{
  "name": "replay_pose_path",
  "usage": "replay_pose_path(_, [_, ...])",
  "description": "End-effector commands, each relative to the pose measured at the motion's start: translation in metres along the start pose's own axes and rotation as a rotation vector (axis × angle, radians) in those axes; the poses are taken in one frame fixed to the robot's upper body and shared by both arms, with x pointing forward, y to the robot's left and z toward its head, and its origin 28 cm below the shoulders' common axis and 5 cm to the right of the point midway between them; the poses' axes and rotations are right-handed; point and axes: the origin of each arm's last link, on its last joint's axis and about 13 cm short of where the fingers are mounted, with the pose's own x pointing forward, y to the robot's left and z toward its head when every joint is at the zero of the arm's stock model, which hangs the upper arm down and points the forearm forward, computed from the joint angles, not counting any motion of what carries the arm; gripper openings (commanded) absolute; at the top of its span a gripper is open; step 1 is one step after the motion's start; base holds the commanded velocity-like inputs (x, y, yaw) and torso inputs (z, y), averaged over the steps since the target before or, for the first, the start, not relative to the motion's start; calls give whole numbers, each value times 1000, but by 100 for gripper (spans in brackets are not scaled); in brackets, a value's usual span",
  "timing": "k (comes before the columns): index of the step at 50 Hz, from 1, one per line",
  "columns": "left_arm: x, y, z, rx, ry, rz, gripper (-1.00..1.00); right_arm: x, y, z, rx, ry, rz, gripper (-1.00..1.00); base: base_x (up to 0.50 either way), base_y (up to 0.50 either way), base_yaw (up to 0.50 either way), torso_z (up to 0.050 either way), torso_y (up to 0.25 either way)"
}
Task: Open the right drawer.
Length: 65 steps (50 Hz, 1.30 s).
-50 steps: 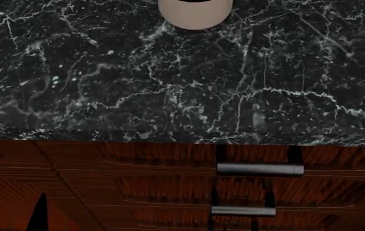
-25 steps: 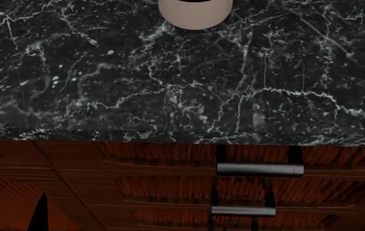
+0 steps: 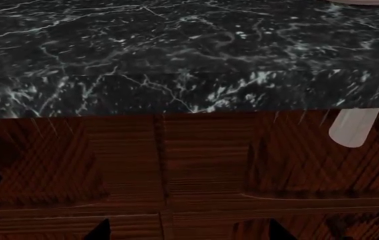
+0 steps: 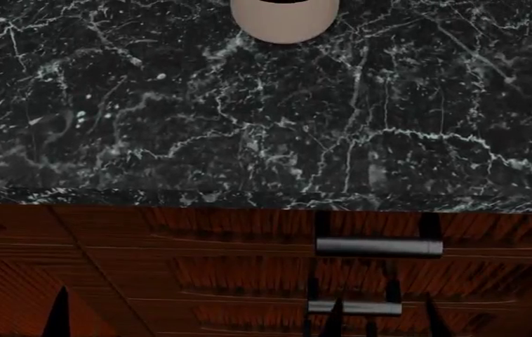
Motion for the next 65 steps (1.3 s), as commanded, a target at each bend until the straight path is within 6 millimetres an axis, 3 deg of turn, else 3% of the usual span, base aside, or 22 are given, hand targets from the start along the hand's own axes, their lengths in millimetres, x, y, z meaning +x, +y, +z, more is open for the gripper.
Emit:
replay_pose_path(1, [1,0,-2,-11,0,-2,100,10,-7,10,-220,-61,-39,100,0,0,0,0,0])
replay_pose_path(28, [1,-1,-2,-10,2,-3,100,12,-11,12,-676,-119,-22,100,0,0,0,0,0])
replay_pose_path(42, [2,-1,-3,-10,4,-4,100,15,-15,12,-1031,-187,-46,100,0,0,0,0,0])
replay_pose_path(56, [2,0,-3,-9,3,5,100,17,-18,12,-1236,-199,-23,100,0,0,0,0,0])
replay_pose_path(65, [2,0,-2,-8,4,6,100,17,-19,9,-1262,-183,-30,100,0,0,0,0,0])
